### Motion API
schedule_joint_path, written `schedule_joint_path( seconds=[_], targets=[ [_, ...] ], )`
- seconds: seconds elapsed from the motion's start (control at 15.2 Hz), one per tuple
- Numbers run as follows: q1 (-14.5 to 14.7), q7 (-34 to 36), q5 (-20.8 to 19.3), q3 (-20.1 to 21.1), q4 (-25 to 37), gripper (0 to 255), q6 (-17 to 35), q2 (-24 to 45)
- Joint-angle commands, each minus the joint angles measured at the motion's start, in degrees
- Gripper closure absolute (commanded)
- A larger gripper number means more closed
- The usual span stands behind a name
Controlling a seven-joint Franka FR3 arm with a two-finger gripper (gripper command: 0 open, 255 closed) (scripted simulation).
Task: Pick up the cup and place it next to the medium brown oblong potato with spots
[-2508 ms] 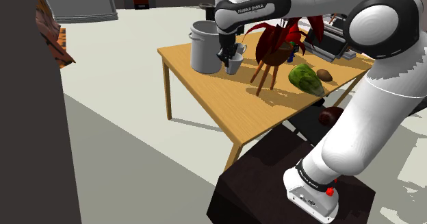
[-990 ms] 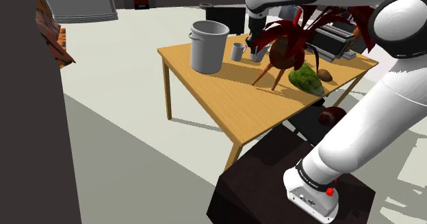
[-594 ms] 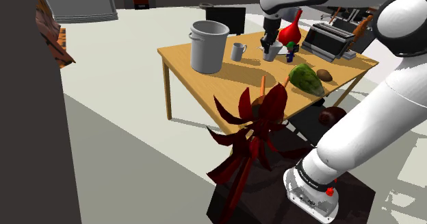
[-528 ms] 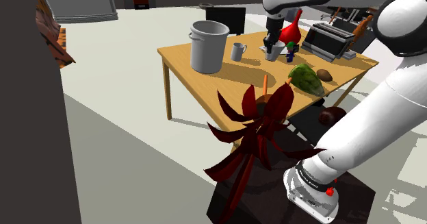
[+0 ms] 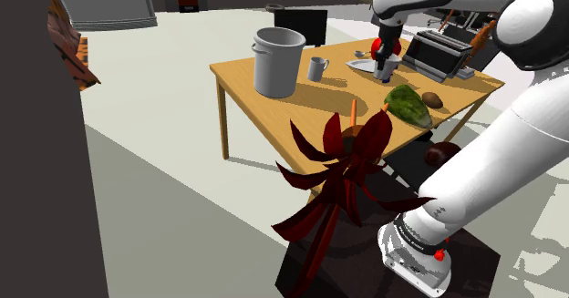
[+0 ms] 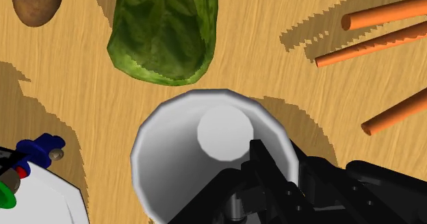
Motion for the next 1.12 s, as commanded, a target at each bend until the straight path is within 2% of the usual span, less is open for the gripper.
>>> schedule_joint_path(
  seconds=[0.0, 0.53, 1.06],
  targets=[
    [-1.42, -2.97, 0.24, -1.47, 0.6, 255, 0.72, 0.69],
    [-7.44, -14.98, 3.46, -6.71, 6.99, 255, 2.32, 6.76],
    [-15.48, -27.42, 9.8, -10.11, 18.46, 255, 1.79, 16.74]
  ],
)
